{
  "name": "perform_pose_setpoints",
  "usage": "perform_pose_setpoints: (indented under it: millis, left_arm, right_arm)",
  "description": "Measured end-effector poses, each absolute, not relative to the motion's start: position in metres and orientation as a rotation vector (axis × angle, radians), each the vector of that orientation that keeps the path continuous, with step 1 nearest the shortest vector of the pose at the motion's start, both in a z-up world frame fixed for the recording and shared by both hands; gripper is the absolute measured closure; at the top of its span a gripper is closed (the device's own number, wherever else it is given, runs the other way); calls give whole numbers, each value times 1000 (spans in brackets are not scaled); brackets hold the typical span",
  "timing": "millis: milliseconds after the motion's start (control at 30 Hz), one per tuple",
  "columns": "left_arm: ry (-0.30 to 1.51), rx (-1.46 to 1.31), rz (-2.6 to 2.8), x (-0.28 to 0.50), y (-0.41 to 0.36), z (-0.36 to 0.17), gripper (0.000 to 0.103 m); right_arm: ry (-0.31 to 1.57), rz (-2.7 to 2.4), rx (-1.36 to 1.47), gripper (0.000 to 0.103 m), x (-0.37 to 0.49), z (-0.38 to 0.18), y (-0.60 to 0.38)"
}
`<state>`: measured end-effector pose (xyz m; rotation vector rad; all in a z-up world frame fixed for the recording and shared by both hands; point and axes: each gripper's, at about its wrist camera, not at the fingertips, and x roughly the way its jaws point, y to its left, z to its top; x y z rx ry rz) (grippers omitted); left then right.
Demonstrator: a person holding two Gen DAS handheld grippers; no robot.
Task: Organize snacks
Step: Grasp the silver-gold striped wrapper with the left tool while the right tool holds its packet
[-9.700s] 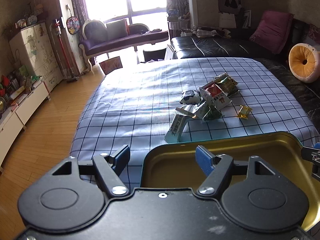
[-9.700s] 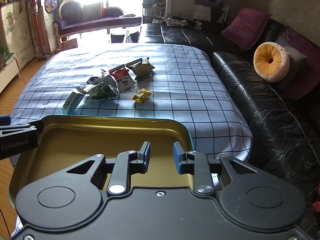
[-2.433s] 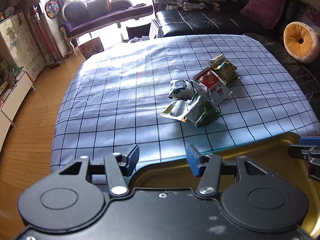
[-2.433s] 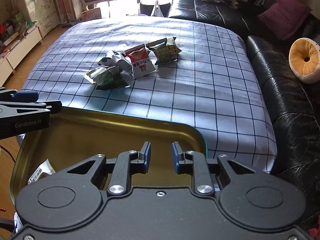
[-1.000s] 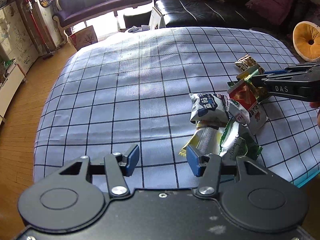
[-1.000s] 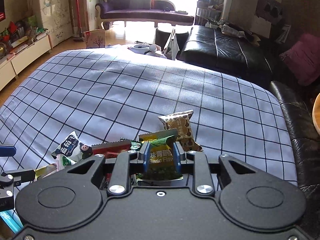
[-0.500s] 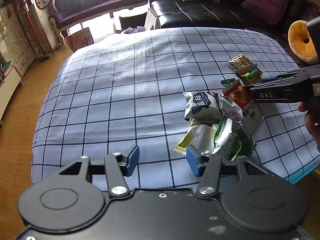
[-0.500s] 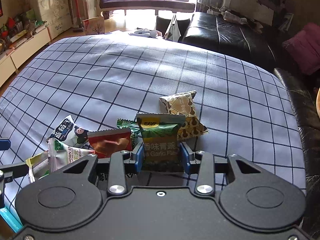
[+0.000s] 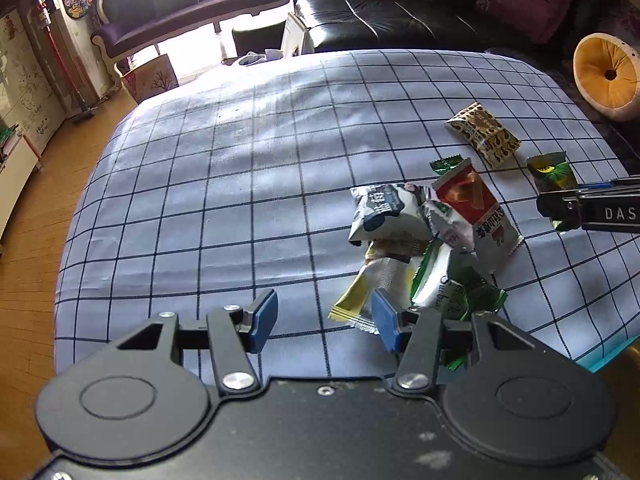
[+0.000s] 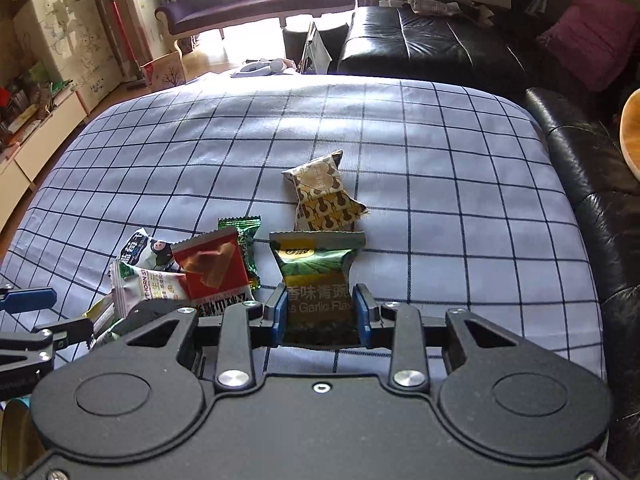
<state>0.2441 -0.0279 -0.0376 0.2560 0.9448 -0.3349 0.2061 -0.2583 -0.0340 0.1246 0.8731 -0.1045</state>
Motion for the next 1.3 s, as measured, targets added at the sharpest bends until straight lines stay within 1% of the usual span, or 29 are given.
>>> perform_pose_setpoints:
  millis: [233,300,400,667,867,1000,1233,1267,1300]
  left_arm:
    - [951,299,-485,242,-57,-41,48]
    - [951,314,-495,242,-63,-44,45]
    - [944,328,-484,241,-68,-48,45]
    - [987,237,-413,258,-66,-44,44]
    - [1042,134,-367,267,-58,-39,45]
    - [1093,148,-318,269,-62,-47,45]
    - [1105,163,-257,270,-72,-54,44]
    - [1106,168,-254,270,-73,-53,44]
    - [1104,166,-258,270,-74,-53,51]
  right_arm:
    - [862,-101,181,60,177,-29,-265]
    - [862,-99,194,60,171,-29,-267]
    - [868,-105,217,60,166,-30,-269]
    - [879,-132,266,60,157,-40,-275]
    - [870,-135,279,60,148,-37,-273]
    - [863,-136,276,60,142,-33,-271]
    - [848,-144,247,60,134,-27,-262]
    - [849,-145,245,60,134,-26,-261]
    - [849,-147,244,60,132,-25,-260]
